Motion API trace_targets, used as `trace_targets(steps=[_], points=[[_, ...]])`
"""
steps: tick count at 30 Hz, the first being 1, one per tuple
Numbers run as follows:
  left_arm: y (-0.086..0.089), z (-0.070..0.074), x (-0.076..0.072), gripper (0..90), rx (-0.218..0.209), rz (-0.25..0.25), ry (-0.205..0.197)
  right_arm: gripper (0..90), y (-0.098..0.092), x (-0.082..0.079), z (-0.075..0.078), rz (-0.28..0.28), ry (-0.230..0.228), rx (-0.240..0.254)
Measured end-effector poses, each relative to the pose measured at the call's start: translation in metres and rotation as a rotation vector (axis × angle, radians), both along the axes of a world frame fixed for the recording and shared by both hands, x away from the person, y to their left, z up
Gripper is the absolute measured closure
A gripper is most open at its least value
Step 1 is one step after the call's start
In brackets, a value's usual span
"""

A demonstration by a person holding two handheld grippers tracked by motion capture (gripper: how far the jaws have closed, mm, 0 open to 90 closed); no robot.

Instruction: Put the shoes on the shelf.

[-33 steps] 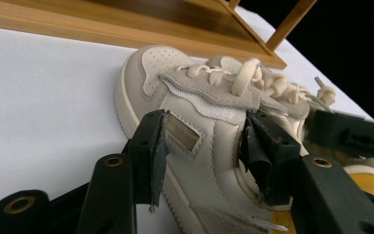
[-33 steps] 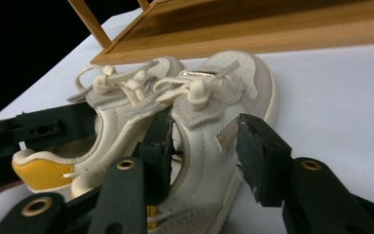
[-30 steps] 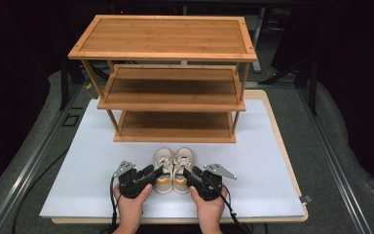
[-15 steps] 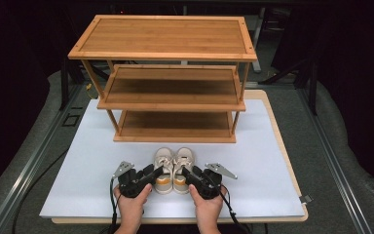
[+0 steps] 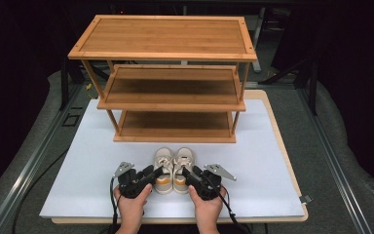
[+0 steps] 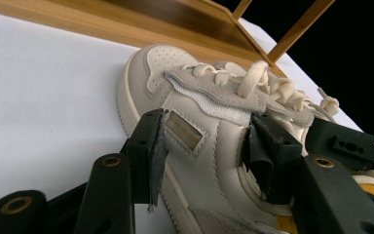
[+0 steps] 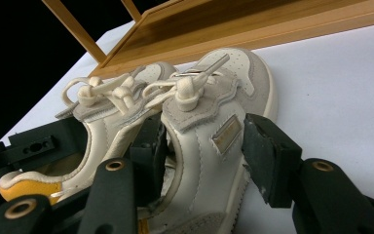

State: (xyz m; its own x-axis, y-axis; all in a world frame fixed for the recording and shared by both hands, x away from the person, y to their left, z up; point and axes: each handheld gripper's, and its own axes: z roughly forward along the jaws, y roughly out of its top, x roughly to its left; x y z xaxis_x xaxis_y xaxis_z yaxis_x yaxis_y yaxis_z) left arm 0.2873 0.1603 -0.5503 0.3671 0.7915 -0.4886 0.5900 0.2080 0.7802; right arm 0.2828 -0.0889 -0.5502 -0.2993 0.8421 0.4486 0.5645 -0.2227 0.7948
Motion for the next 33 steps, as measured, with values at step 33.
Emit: trace_targets(steps=[33], points=[[0.0013,-0.0088,0.0020,41.1,-0.091,0.035,0.064,46.6,-0.0027,0.0002,-0.0036,-0.007,0.053,0.068]])
